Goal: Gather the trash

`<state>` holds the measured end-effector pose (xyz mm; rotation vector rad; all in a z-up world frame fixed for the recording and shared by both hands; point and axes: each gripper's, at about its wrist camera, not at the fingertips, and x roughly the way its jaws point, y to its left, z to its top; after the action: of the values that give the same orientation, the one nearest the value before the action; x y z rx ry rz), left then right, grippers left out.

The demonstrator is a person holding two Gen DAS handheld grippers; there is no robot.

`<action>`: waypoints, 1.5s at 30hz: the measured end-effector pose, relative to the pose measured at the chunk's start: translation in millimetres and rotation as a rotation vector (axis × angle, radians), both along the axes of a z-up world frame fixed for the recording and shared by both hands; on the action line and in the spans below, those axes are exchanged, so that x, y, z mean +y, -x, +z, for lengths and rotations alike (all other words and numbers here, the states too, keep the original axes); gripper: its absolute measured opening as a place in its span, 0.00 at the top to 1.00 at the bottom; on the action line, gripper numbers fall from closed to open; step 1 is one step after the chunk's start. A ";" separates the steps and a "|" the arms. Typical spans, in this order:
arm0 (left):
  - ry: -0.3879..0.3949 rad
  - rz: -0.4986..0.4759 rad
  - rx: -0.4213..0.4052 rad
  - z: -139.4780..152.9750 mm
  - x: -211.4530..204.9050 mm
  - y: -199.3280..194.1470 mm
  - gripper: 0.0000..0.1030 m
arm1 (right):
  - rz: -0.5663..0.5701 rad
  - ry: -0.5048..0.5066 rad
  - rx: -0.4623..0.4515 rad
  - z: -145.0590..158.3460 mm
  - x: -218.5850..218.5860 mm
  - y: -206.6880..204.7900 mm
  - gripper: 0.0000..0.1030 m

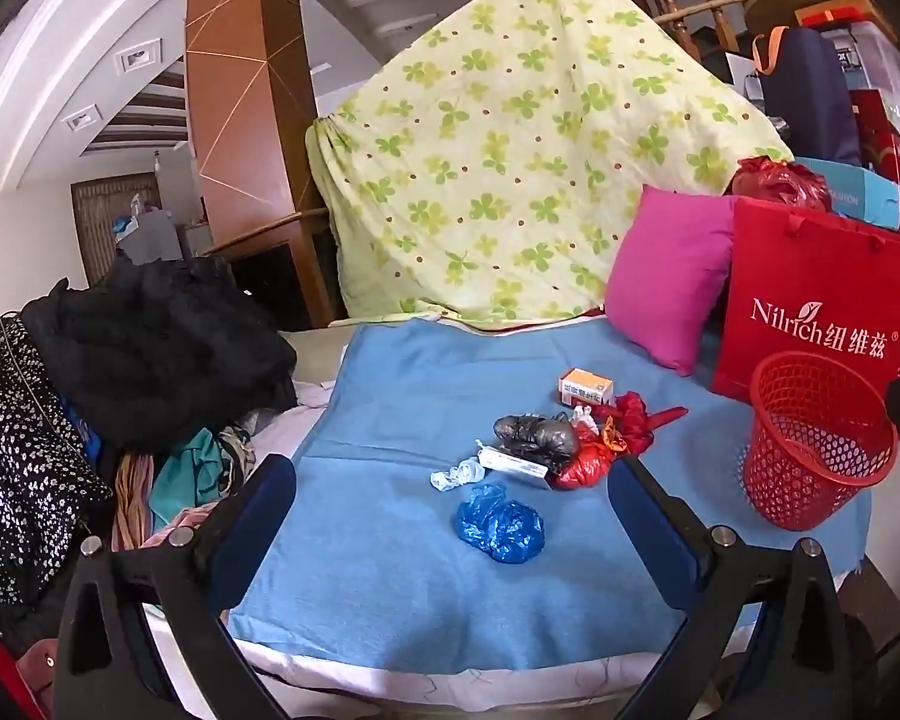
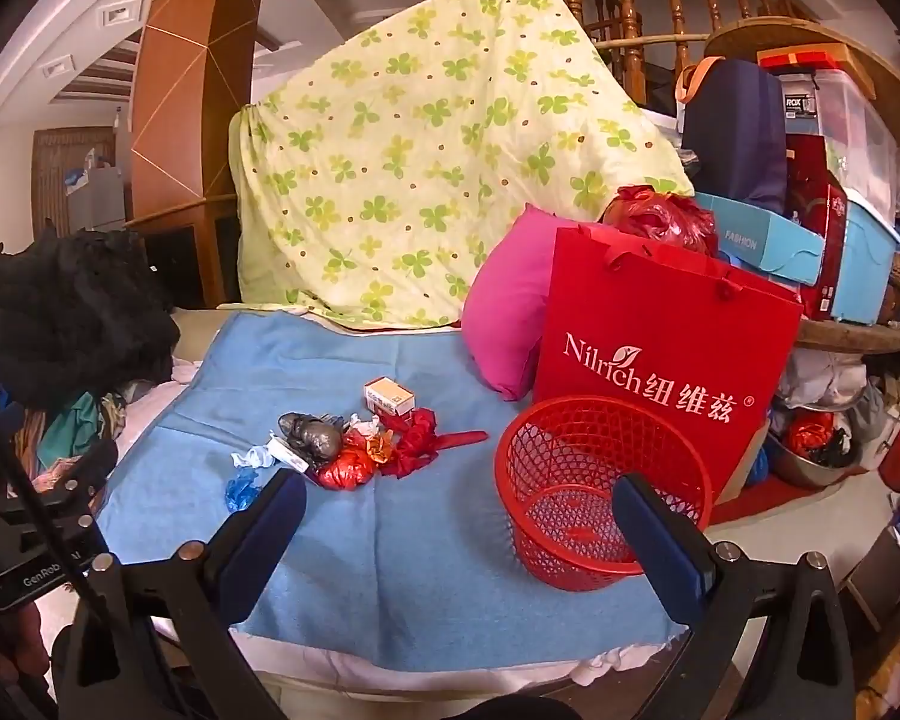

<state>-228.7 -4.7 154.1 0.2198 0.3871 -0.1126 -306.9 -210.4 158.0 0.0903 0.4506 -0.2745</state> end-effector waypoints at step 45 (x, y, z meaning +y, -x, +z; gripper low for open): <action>-0.141 -0.149 0.024 -12.4 -80.0 24.1 0.00 | -0.130 -0.038 -0.037 -3.8 -63.1 32.7 0.00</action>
<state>-252.8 -84.7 141.7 0.3869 0.4027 -0.2347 -339.6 -273.5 154.2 0.1621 0.4138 -0.3915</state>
